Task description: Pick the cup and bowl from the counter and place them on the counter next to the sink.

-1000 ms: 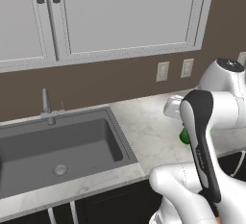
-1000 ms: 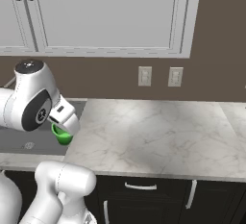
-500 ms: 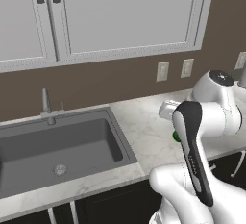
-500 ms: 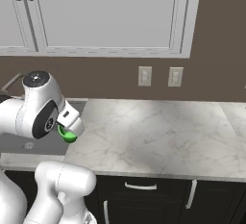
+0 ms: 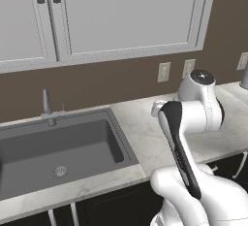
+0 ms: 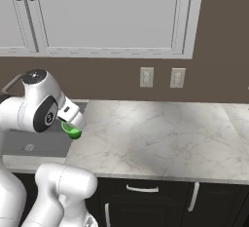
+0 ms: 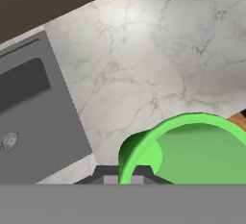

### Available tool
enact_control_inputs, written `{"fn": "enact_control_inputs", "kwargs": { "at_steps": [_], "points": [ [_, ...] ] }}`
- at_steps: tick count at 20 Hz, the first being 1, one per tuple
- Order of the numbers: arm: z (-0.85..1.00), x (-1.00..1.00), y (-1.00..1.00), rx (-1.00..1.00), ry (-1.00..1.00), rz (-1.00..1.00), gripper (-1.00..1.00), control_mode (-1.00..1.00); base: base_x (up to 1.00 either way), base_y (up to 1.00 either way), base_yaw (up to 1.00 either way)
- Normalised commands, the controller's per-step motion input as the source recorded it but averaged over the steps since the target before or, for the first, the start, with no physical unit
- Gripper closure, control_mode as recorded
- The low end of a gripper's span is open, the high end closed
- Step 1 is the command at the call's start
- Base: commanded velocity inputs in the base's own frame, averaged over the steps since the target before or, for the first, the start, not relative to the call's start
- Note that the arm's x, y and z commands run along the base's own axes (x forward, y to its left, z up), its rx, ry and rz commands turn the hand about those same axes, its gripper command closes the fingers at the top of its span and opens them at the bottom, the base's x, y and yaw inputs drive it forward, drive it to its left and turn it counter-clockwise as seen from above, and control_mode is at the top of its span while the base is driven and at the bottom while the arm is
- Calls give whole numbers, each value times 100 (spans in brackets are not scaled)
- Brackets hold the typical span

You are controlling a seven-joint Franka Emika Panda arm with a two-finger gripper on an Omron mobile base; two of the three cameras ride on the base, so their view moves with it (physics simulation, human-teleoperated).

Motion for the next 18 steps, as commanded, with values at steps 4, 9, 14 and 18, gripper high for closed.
{"fn": "enact_control_inputs", "kwargs": {
  "at_steps": [4, 9, 14, 18],
  "points": [
    [-21, 28, 4, 0, 1, 3, 100, -100, 0, 0, 0],
    [-12, 16, 3, 1, 4, 5, 100, -100, 0, 0, 0],
    [-29, 11, 0, 0, 8, 5, 100, -100, 0, 0, 0],
    [-26, 3, 0, -3, 10, 3, 100, -100, 0, 0, 0]
  ]
}}
